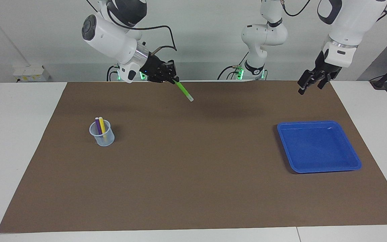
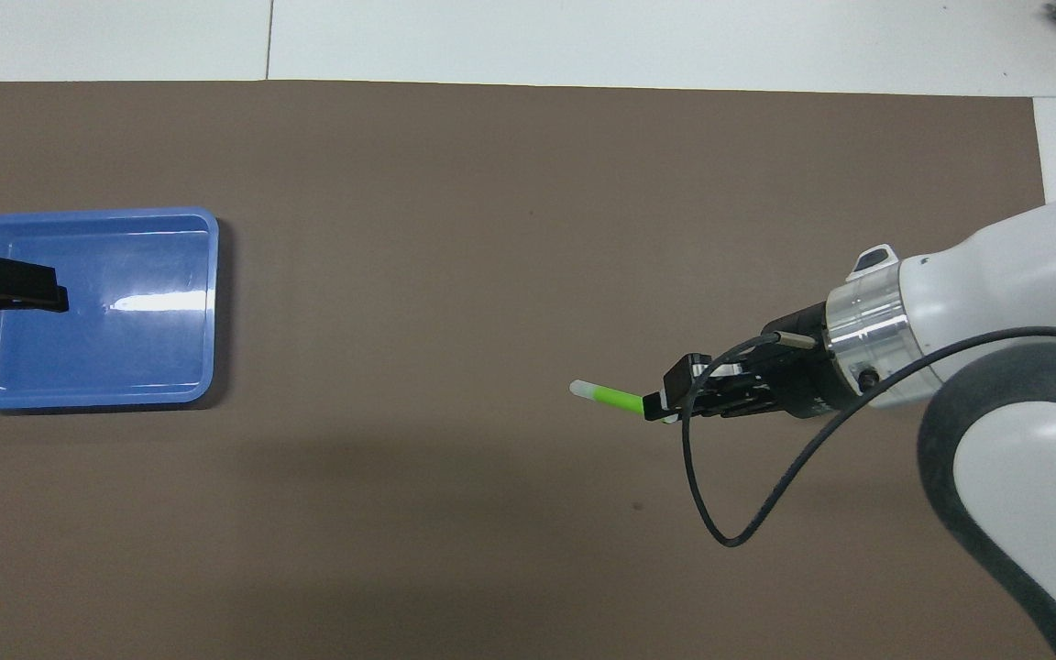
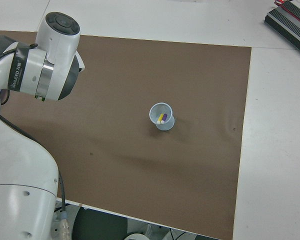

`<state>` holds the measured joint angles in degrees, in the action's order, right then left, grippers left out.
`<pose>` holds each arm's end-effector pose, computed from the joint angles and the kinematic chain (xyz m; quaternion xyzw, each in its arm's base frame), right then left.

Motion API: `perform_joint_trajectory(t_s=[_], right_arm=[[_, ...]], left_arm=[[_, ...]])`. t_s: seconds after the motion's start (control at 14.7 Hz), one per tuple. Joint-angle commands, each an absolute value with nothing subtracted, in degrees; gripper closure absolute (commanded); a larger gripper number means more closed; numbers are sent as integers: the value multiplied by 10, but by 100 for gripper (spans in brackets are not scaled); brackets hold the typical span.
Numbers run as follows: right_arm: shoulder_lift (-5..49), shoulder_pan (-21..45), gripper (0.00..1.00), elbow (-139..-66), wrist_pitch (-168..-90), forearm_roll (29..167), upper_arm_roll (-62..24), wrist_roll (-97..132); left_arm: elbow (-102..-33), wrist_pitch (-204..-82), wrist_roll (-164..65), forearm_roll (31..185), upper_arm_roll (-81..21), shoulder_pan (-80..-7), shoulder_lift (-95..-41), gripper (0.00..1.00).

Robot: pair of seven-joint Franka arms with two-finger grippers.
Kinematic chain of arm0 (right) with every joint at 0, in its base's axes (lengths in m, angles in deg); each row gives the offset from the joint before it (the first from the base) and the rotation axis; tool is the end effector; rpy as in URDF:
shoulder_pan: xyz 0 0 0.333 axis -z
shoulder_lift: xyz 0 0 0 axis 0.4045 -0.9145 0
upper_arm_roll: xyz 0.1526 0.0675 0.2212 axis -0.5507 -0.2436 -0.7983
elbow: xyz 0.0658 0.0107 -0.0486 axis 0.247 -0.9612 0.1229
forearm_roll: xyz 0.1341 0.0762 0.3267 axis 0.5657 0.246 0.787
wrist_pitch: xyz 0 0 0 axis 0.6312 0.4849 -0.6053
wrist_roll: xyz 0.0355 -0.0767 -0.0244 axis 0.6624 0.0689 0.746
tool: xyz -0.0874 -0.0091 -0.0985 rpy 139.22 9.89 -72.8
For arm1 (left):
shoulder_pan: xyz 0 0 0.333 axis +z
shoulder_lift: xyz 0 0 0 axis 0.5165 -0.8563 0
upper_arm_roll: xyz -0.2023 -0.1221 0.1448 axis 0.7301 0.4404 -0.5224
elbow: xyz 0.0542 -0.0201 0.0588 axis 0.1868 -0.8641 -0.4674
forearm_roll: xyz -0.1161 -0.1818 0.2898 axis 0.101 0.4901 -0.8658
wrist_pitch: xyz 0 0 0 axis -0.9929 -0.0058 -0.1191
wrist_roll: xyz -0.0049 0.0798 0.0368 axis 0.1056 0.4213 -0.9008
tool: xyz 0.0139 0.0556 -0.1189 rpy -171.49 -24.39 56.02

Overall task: Right arm passes pens to left for tray arrangement
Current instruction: 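Carry the green pen toward the left gripper while the left gripper approaches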

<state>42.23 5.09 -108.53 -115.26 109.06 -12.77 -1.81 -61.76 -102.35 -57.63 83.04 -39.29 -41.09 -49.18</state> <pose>0.4564 0.2405 0.5017 -0.9386 0.0182 0.1004 0.3297 0.4884 -0.0311 0.5472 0.9848 0.1708 0.0257 0.0169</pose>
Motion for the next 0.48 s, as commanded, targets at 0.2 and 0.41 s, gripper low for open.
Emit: perform_joint_trajectory(t_s=[0.2,0.41], right_arm=[[417,-21,100,-1123,-1290,1113,-126,-56],[414,-34,100,-1125,-1311,1113,-126,-57]], left_arm=[[-632,-969,-836,826,-365,-444,-471,0],[-632,-961,-943,868,-363,-444,-471,0]])
